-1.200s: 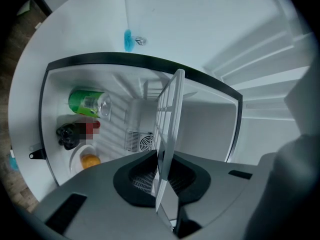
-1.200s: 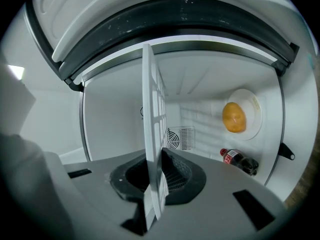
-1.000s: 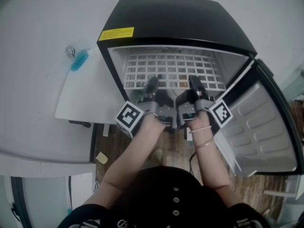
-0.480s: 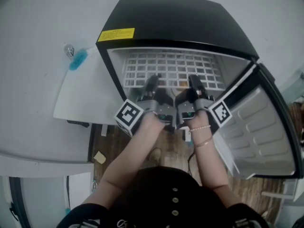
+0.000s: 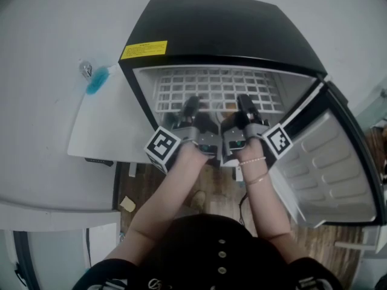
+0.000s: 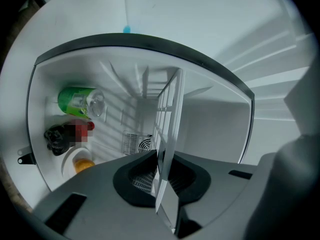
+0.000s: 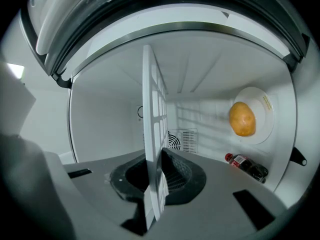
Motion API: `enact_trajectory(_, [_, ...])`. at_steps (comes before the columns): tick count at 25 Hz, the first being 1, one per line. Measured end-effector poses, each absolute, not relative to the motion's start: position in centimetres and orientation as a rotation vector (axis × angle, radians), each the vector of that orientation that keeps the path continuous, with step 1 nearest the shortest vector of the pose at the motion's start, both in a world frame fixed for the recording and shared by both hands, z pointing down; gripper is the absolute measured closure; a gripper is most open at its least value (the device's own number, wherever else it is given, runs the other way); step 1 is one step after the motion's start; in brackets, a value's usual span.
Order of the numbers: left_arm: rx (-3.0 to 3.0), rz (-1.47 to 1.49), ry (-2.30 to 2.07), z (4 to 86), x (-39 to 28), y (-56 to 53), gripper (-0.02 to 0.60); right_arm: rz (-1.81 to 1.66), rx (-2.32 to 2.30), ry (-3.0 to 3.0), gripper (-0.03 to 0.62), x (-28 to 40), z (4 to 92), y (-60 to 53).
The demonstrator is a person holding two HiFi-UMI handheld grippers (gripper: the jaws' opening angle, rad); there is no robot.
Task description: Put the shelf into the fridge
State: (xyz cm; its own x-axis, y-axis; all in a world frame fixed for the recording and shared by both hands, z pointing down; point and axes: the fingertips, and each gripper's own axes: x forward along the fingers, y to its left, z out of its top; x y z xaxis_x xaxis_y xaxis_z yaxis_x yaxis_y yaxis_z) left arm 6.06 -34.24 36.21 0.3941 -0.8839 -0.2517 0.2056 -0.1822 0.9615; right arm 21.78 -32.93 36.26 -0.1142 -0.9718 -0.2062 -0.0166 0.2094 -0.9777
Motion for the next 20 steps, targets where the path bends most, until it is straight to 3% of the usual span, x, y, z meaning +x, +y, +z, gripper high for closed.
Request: enact_trajectory(20, [1.444, -1.089, -0.697, 36.6, 6.0, -35.3, 0.541, -1.121, -1.026, 1.407, 0.56, 22.0, 36.4, -34.0])
